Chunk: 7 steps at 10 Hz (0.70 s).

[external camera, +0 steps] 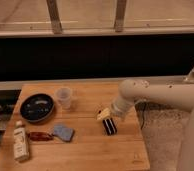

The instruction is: Wipe the white sponge on the table

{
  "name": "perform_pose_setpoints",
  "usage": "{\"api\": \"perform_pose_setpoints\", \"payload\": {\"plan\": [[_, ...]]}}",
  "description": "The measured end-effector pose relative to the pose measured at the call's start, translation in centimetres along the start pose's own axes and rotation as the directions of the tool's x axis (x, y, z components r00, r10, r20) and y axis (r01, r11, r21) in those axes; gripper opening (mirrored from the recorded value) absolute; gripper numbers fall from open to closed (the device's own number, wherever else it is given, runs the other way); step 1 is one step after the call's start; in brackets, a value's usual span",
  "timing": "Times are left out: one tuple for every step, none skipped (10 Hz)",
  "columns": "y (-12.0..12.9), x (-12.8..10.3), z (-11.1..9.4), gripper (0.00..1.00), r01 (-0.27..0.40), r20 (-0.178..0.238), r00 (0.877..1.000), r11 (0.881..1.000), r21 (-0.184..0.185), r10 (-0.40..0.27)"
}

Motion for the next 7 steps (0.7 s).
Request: {"api": "perform_pose_setpoints", "payload": {"plan": [[0.0,-0.1,-0.1,0.80,0.005,-0.005,1.000,1.000,0.006,-0.005],[0.2,-0.7,-0.1,0.80,0.017,-0.016,1.000,1.000,0.014,-0.017],[0.9,-1.4,0.2,0.80,0.040,-0.032,0.999,0.999,0.022,-0.039],[2.0,-2.1,0.6,0.80,0.067,-0.052,0.997,0.997,0.026,-0.065],[3.9,-3.4,1.5,0.80,0.102,-0.077,0.992,0.995,0.024,-0.100],[5.6,-4.5,2.3,0.80,0.136,-0.099,0.986,0.990,0.025,-0.133],[7.2,-5.1,3.2,0.80,0.168,-0.124,0.979,0.985,0.025,-0.164]]}}
